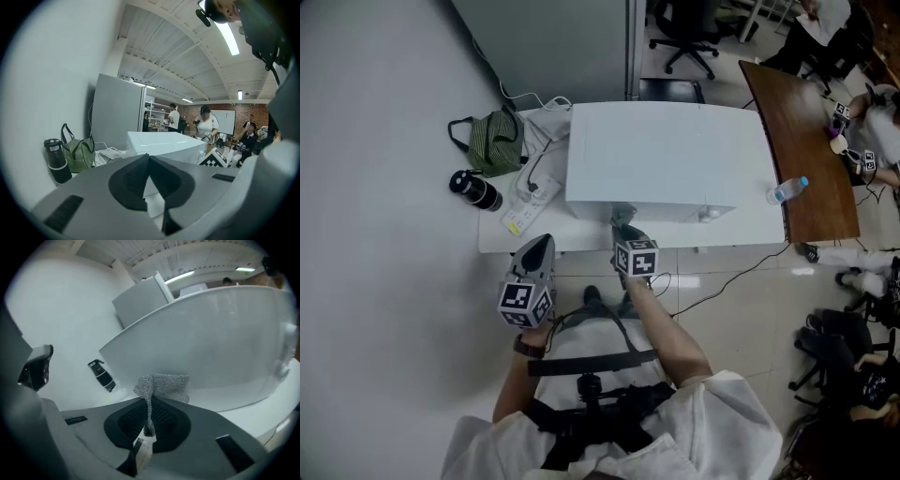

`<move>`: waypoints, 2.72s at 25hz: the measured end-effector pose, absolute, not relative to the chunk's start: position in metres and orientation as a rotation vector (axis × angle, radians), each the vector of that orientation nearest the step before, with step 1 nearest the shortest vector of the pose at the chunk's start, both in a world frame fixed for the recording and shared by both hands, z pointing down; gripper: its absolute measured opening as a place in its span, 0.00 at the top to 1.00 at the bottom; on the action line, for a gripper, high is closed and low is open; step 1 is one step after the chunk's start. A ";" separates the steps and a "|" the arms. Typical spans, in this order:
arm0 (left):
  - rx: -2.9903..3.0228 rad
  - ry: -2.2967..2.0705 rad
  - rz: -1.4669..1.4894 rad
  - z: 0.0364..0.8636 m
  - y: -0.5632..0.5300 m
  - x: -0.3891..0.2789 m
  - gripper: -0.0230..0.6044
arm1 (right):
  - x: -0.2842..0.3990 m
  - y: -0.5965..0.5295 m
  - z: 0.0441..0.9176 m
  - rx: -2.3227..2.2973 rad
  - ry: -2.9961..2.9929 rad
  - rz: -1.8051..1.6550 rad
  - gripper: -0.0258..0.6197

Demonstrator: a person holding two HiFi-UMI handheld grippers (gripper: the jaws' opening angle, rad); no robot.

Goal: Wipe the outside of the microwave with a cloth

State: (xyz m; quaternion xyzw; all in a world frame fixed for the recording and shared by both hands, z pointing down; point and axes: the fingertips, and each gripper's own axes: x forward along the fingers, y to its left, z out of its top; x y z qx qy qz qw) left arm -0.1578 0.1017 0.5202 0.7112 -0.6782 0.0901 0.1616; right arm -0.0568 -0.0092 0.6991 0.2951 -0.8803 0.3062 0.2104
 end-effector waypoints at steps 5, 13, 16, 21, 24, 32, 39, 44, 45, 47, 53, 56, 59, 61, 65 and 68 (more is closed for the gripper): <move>2.012 -1.945 0.257 0.521 0.109 -0.169 0.95 | -0.147 0.046 0.705 0.508 -2.494 0.763 0.93; 2.044 -1.909 0.277 0.523 0.090 -0.159 0.95 | -0.057 -0.011 0.758 0.780 -2.362 0.851 0.93; 2.084 -1.856 0.283 0.529 0.075 -0.138 0.95 | 0.029 -0.056 0.770 1.026 -2.279 0.884 0.93; 2.152 -1.777 0.276 0.530 0.053 -0.093 0.95 | 0.169 -0.104 0.775 1.373 -2.141 0.963 0.93; 2.162 -1.759 0.269 0.533 0.044 -0.074 0.95 | 0.233 -0.118 0.771 1.513 -2.079 0.988 0.93; 2.149 -1.804 0.252 0.531 0.039 -0.058 0.95 | 0.310 -0.157 0.637 1.455 -2.178 0.353 0.93; 2.100 -1.931 0.169 0.512 0.051 -0.152 0.95 | 0.098 -0.154 0.438 0.831 -2.477 -0.007 0.93; 2.072 -2.003 0.060 0.510 0.051 -0.247 0.95 | -0.113 -0.134 0.440 0.428 -2.382 -0.173 0.93; 2.068 -2.013 0.047 0.511 0.053 -0.270 0.95 | -0.152 -0.128 0.451 0.378 -2.367 -0.181 0.93; 2.048 -2.043 0.023 0.515 0.059 -0.316 0.95 | -0.224 -0.118 0.475 0.299 -2.331 -0.192 0.93; 1.971 -2.117 -0.017 0.522 0.074 -0.430 0.95 | -0.388 -0.089 0.535 0.128 -2.139 -0.294 0.93; 1.970 -2.120 -0.016 0.520 0.077 -0.461 0.95 | -0.437 -0.099 0.580 0.073 -1.961 -0.371 0.93; 1.948 -2.114 -0.038 0.524 0.084 -0.484 0.95 | -0.461 -0.109 0.636 -0.004 -1.733 -0.400 0.93; 1.930 -2.111 -0.049 0.530 0.088 -0.494 0.95 | -0.466 -0.111 0.674 -0.067 -1.566 -0.411 0.93; 1.897 -2.096 -0.042 0.546 0.086 -0.506 0.95 | -0.472 -0.143 0.727 -0.084 -1.321 -0.493 0.93; 1.866 -2.084 -0.038 0.559 0.086 -0.514 0.95 | -0.465 -0.159 0.754 -0.087 -1.184 -0.552 0.93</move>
